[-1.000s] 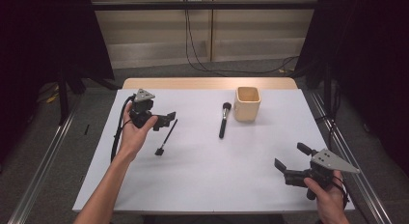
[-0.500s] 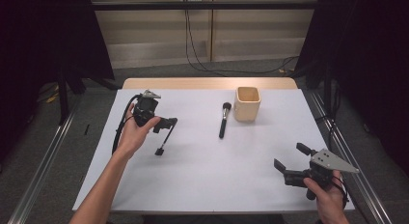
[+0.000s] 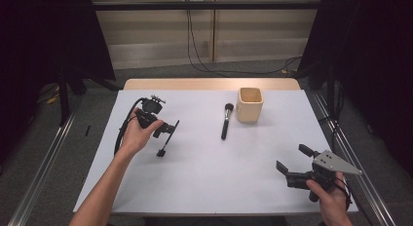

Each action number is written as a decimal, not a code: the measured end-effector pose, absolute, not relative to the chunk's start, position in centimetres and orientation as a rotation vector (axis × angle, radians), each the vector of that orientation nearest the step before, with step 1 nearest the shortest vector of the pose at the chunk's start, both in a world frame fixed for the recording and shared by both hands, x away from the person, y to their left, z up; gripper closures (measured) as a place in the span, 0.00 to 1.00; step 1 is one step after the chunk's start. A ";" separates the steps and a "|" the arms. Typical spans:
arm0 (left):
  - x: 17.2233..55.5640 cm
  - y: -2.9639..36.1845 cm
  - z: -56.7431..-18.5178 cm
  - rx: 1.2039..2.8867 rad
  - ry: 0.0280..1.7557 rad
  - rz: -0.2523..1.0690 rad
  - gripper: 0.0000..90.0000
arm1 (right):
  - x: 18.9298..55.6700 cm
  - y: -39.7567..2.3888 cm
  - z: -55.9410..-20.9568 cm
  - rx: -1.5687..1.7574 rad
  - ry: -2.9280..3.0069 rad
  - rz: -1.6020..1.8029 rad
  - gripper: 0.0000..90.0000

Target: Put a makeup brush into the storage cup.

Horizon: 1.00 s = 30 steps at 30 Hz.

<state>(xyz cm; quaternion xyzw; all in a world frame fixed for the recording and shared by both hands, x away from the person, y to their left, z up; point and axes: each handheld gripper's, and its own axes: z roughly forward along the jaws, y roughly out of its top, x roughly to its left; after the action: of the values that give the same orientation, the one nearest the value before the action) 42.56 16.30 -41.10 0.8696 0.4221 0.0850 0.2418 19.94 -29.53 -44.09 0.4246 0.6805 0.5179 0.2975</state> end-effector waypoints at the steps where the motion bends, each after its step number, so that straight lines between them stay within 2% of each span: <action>1: 42.6 16.3 -41.1 2.390 1.168 0.199 0.08 | 19.9 -29.5 -44.1 1.130 1.809 1.376 0.01; 13: 43.7 15.9 -42.7 2.490 1.246 0.138 0.09 | 20.0 -29.6 -44.1 1.133 1.815 1.374 0.01; 21: 43.5 14.6 -43.5 2.619 1.211 0.115 0.08 | 20.0 -29.6 -44.1 1.128 1.820 1.372 0.01; 30: 43.5 14.1 -44.1 2.647 1.237 0.087 0.10 | 20.0 -29.5 -44.1 1.138 1.820 1.375 0.00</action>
<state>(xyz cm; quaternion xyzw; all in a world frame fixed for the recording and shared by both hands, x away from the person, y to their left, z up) 43.48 14.12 -44.13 0.9002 0.4206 0.0297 0.1090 19.99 -29.55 -44.15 0.4268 0.6830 0.5159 0.2918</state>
